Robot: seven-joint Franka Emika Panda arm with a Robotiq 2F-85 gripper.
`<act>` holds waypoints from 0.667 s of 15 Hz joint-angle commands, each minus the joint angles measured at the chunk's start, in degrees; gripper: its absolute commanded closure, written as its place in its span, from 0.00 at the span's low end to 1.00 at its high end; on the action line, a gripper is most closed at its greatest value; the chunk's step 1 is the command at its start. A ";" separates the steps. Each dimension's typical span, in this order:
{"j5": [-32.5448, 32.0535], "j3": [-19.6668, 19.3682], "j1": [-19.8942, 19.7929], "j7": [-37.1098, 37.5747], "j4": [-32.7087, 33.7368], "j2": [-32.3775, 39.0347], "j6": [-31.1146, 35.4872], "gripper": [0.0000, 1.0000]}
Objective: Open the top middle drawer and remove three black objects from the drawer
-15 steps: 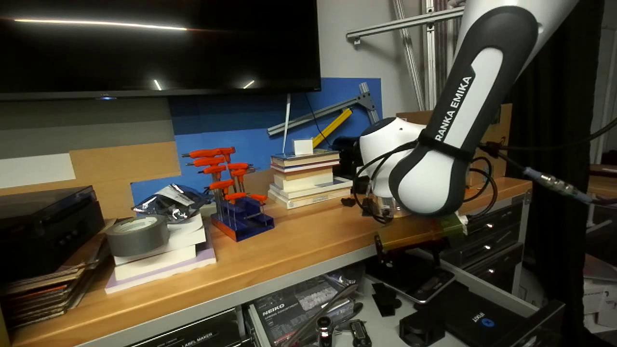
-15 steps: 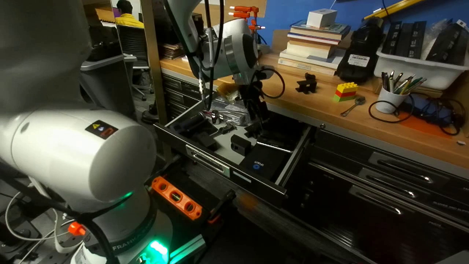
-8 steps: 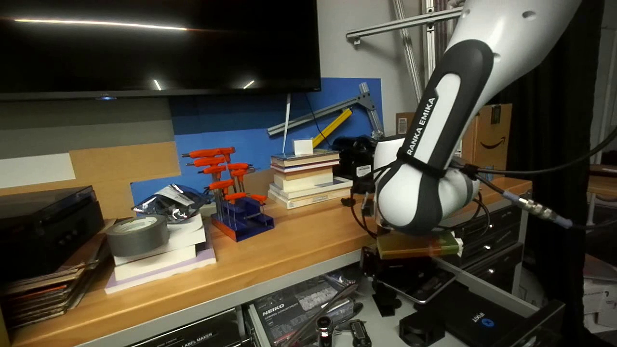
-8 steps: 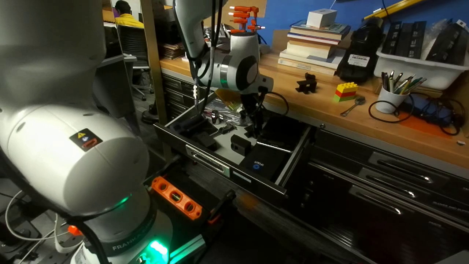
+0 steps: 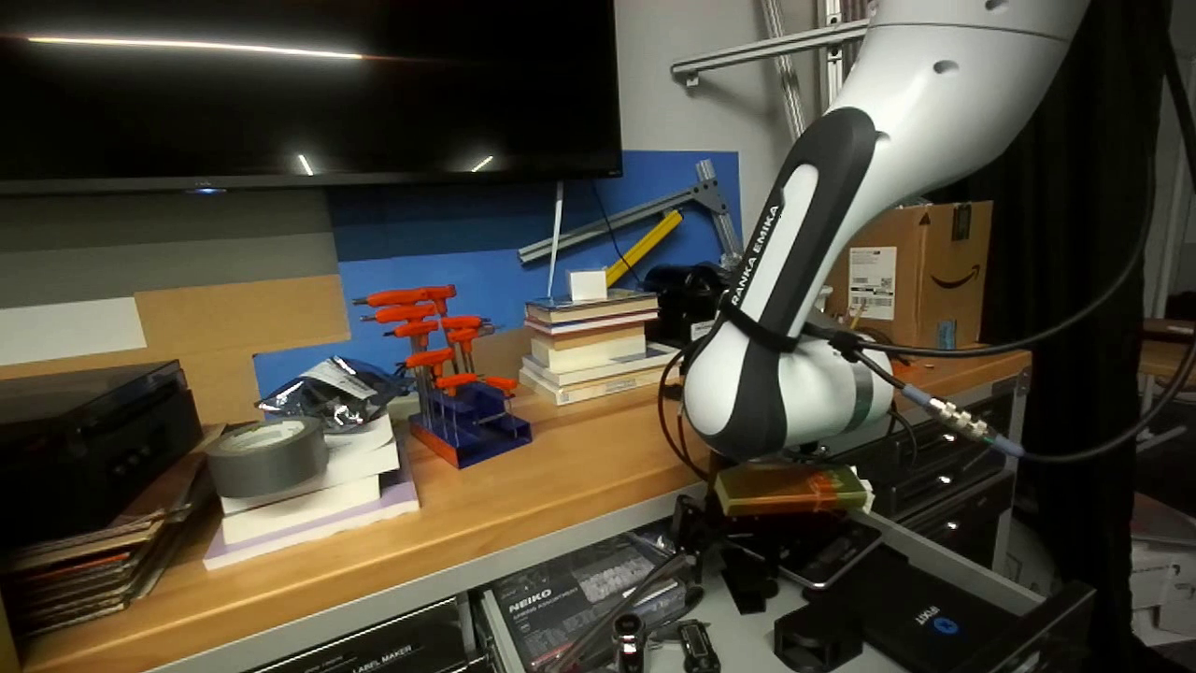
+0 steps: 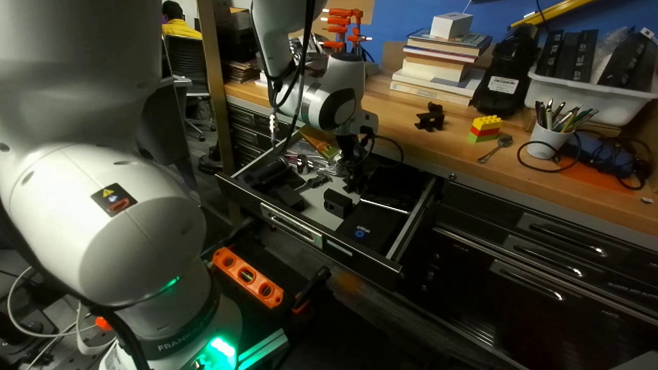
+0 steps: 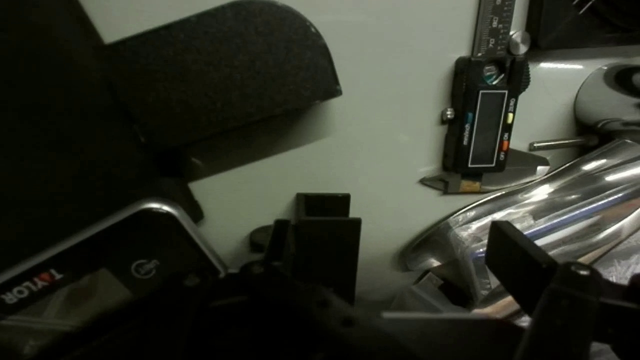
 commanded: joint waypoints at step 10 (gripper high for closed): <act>1.80 0.00 -1.01 -5.78 5.82 5.67 -0.05 0.00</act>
